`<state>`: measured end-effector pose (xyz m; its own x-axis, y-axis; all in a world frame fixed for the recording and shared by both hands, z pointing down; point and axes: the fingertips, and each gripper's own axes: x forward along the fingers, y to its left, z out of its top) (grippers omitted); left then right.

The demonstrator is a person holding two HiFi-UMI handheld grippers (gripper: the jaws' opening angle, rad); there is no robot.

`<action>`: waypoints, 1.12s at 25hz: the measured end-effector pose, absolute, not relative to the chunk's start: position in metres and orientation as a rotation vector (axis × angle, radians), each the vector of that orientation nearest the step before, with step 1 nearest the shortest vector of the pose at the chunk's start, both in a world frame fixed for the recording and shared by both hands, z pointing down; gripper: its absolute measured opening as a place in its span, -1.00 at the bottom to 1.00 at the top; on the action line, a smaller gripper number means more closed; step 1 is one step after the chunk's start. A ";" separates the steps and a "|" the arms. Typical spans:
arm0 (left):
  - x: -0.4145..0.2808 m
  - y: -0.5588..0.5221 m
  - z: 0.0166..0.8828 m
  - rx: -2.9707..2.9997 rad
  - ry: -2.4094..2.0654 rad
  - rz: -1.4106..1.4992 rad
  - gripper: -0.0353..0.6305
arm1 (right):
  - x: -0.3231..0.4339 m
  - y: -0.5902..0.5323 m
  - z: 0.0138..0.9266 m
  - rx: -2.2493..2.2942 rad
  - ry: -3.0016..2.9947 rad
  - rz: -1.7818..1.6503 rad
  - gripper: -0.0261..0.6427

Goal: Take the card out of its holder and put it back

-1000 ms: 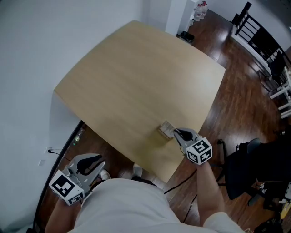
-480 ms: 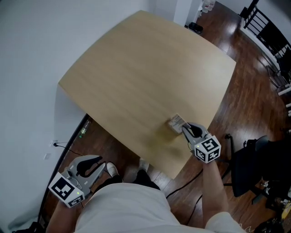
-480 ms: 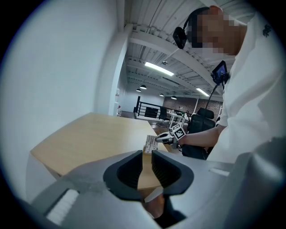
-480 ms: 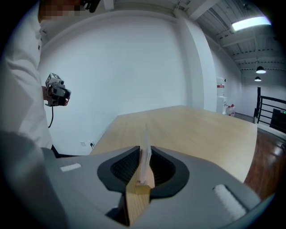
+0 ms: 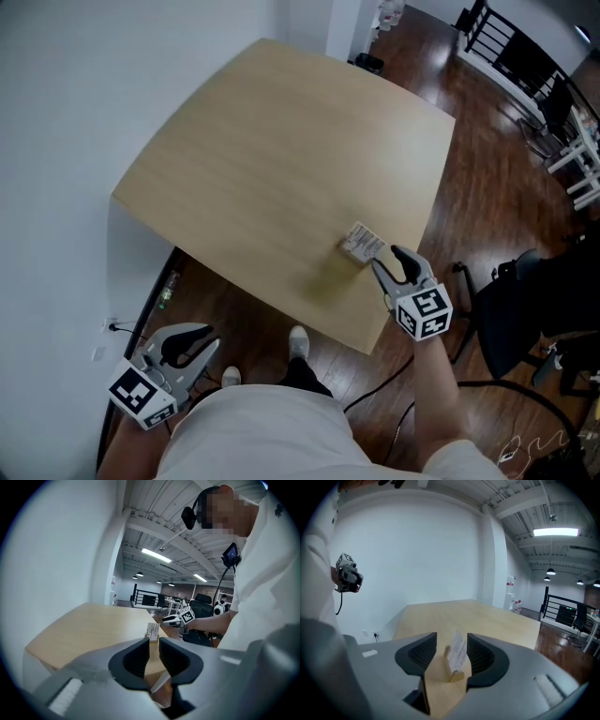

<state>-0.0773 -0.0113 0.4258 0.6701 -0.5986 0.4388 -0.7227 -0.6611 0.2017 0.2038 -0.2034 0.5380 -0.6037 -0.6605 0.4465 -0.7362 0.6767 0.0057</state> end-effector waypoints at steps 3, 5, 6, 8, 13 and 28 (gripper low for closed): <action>-0.095 0.002 0.417 2.601 -0.968 0.468 -0.68 | 0.190 -0.157 0.515 1.161 -2.444 0.237 -0.33; -0.111 0.015 0.414 2.635 -0.923 0.460 -0.68 | 0.173 -0.116 0.505 1.192 -2.424 0.244 -0.33; -0.119 0.022 0.414 2.652 -0.900 0.455 -0.68 | 0.164 -0.095 0.502 1.210 -2.412 0.249 -0.33; -0.138 0.036 0.415 2.680 -0.858 0.453 -0.68 | 0.145 -0.053 0.495 1.250 -2.396 0.268 -0.33; -0.188 0.075 0.415 2.732 -0.766 0.458 -0.68 | 0.096 0.050 0.476 1.349 -2.355 0.314 -0.33; -0.214 0.138 0.431 2.815 -0.564 0.388 -0.68 | 0.026 0.234 0.449 1.431 -2.287 0.337 -0.32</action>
<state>-0.2143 0.1380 0.4309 0.8900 -0.3402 0.3038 -0.4051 -0.8956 0.1840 0.0256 0.2341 0.4494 -0.3822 -0.7957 0.4699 -0.8974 0.4409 0.0168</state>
